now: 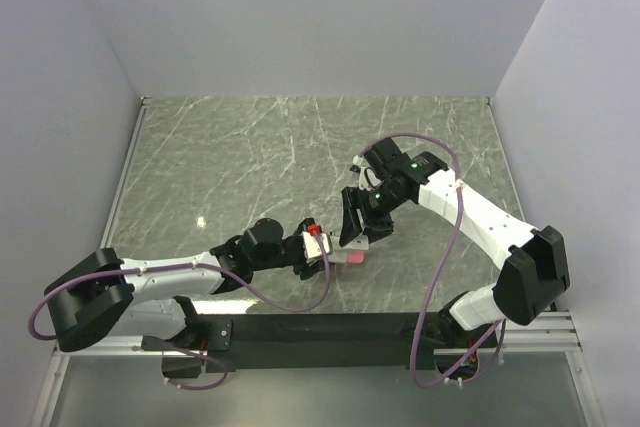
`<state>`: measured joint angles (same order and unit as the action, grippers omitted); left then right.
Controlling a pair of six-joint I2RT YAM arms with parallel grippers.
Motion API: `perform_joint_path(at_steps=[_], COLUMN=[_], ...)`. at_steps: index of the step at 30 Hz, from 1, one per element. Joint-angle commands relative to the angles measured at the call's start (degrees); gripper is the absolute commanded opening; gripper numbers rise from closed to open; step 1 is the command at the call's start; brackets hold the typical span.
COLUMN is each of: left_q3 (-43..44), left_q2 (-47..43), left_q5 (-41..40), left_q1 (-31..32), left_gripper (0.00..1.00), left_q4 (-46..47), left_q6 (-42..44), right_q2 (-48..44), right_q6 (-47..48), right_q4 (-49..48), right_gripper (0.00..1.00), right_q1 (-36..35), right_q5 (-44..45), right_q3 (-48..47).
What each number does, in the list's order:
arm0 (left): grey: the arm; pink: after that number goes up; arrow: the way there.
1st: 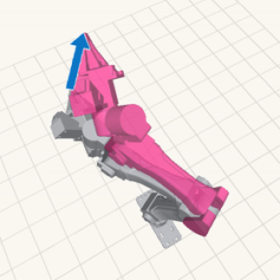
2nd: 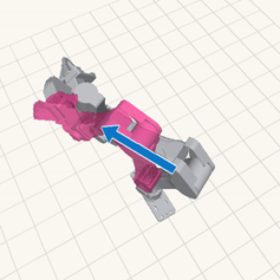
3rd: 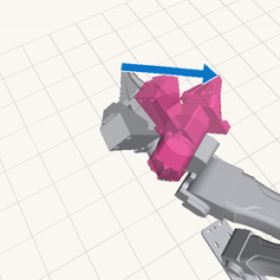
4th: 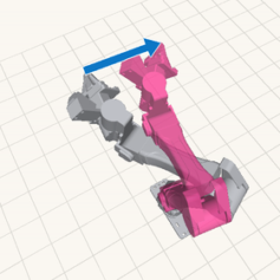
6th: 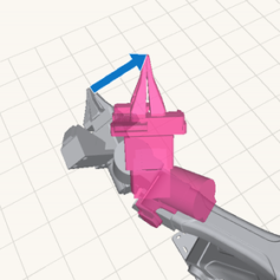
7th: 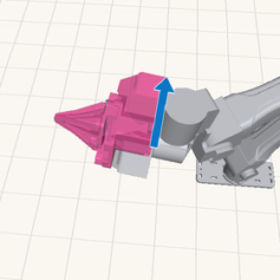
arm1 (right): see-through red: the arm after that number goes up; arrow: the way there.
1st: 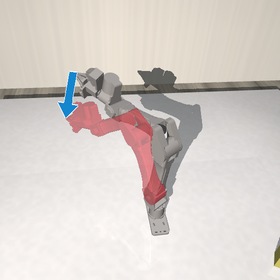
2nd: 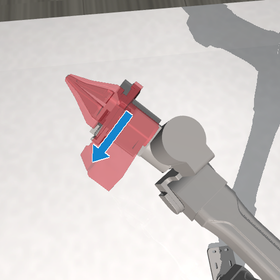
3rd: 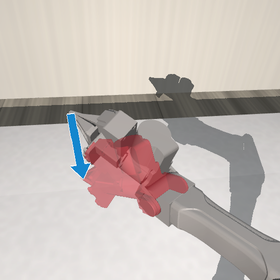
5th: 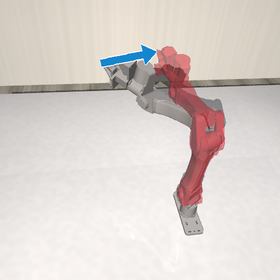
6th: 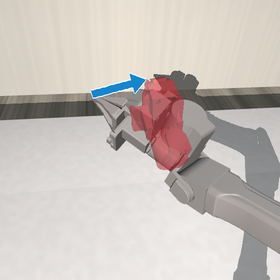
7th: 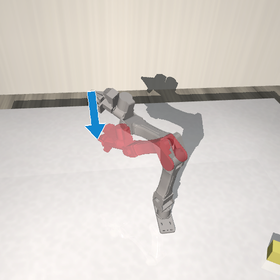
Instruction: Insert the plug
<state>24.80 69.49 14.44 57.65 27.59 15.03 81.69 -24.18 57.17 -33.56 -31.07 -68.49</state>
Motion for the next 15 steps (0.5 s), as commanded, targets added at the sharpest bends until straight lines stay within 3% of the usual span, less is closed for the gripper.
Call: perform_joint_path(at_steps=[1,15], left_q3=[3.68,2.63], left_q2=[-1.56,-0.24], left_q5=[7.62,6.04], left_q1=[0.8,0.1], left_gripper=[0.01,0.01], left_q4=[21.88,28.12], left_q6=[-1.14,-4.65], right_q2=[3.12,4.53], right_q6=[1.24,-1.57], right_q4=[-3.03,-7.68], right_gripper=[0.0,0.0], right_q1=[-0.36,-2.21], right_q5=[9.1,9.89], right_q3=[-1.56,1.07])
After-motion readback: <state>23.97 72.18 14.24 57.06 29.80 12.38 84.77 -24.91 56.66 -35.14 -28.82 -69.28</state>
